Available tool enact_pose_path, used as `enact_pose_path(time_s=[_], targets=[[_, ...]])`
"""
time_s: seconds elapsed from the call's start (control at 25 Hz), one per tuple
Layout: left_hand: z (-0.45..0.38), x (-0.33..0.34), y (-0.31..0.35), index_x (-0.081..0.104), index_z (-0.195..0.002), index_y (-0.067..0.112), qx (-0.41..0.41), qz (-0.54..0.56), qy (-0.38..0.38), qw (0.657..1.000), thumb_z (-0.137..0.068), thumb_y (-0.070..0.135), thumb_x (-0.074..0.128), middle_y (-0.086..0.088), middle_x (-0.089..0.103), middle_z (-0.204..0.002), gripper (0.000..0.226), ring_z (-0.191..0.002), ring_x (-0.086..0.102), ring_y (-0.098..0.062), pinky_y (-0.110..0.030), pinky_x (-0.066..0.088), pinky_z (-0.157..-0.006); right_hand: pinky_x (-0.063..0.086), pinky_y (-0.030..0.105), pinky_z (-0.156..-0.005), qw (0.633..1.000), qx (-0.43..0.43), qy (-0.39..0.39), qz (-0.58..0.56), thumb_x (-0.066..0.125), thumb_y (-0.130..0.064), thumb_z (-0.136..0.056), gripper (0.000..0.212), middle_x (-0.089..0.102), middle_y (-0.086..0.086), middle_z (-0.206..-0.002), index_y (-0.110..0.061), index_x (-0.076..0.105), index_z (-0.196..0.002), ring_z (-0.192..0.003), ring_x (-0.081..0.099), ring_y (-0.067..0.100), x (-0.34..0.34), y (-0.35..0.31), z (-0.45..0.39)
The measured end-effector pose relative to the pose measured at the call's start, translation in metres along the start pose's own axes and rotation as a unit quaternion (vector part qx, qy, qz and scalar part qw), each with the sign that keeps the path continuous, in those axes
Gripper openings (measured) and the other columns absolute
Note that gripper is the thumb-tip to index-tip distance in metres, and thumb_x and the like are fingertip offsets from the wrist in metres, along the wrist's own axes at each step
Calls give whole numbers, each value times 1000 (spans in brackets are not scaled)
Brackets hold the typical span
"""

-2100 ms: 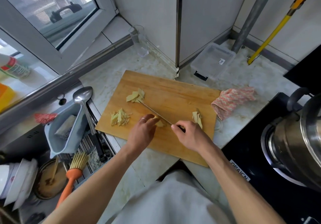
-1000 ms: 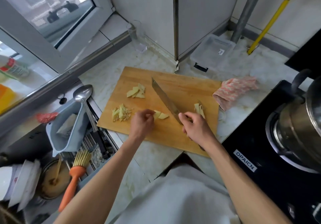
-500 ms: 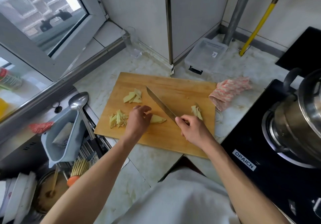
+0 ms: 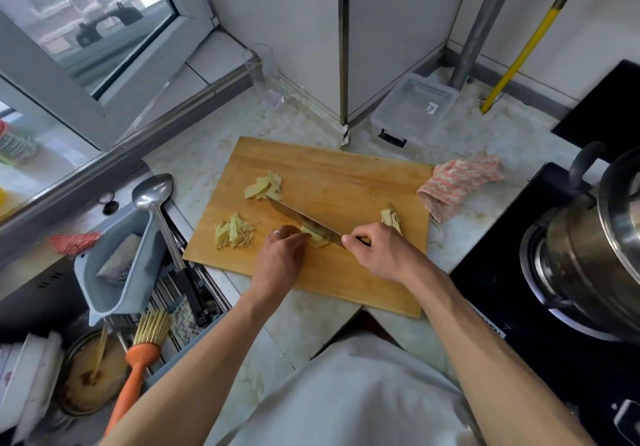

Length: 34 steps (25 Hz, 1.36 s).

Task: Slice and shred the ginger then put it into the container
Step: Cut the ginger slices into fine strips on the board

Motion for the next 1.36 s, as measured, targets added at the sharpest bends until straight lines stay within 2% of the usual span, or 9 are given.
enact_pose_path(time_s=[0.12,0.2,0.32,0.56,0.8,0.96,1.04,1.24,1.36], targets=[[2,-2,-2,78,-103,10,21,0,-7,1000,-85,-2,71,-14,70,-103,23,-87,66,-34,-38,57,-72,45,35,-59,1000,-4,1,0,47,-50,-100,39,57,0,-66,-26,58,-72,-62,57,21,1,2,0],[1,-3,-2,78,-103,11,14,-2,-7,1000,-86,-1,69,-13,69,-104,23,-89,66,-33,-38,57,-73,50,39,-60,1000,-7,8,6,46,-51,-100,36,63,1,-70,-27,63,-80,-64,61,23,4,1,2],[3,-1,-2,78,-104,14,-3,7,0,1000,-88,2,69,-12,69,-106,22,-90,65,-31,-37,56,-73,55,41,-65,999,-11,28,32,45,-54,-100,37,68,-2,-79,-27,69,-107,-69,65,19,10,-1,6],[15,7,6,79,-104,15,-70,43,22,996,-90,4,67,-13,66,-104,21,-82,63,-32,-36,53,-71,58,47,-82,999,-14,-10,42,47,-56,-97,41,72,1,-111,-28,69,-118,-93,70,24,9,1,9],[5,3,-5,77,-108,18,50,-50,-16,997,-87,7,68,-13,67,-97,26,-83,63,-37,-43,57,-62,58,50,-83,998,-6,-17,58,44,-59,-97,42,74,4,-104,-30,70,-113,-93,70,29,3,-5,8],[17,4,9,75,-113,15,105,-103,1,989,-83,6,75,-12,68,-111,30,-94,63,-33,-40,58,-70,57,49,-86,999,0,1,46,44,-57,-99,43,73,5,-109,-25,70,-112,-97,69,27,7,0,16],[26,11,18,74,-114,12,143,-111,-17,983,-76,1,79,-11,69,-114,40,-100,65,-33,-39,58,-75,57,47,-86,999,-5,8,41,45,-54,-99,42,72,3,-112,-24,70,-116,-98,68,24,7,1,18],[29,13,11,76,-109,10,140,-107,-23,984,-60,-10,80,-7,71,-108,53,-100,65,-31,-36,61,-67,58,42,-78,998,-27,-10,59,47,-52,-99,40,73,0,-104,-24,71,-116,-88,68,21,16,-12,17],[29,9,8,76,-107,9,130,-103,-23,986,-60,-12,80,-8,71,-105,52,-95,67,-32,-35,60,-62,54,34,-63,996,-43,-20,77,45,-51,-101,40,70,-3,-90,-25,71,-115,-73,64,17,19,-25,11]])
Point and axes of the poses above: each hand's wrist, its own z-axis away from the middle knuckle, its own x-axis out of the palm, y = z × x, the point moved 5 cm from there along -z, towards the middle knuckle
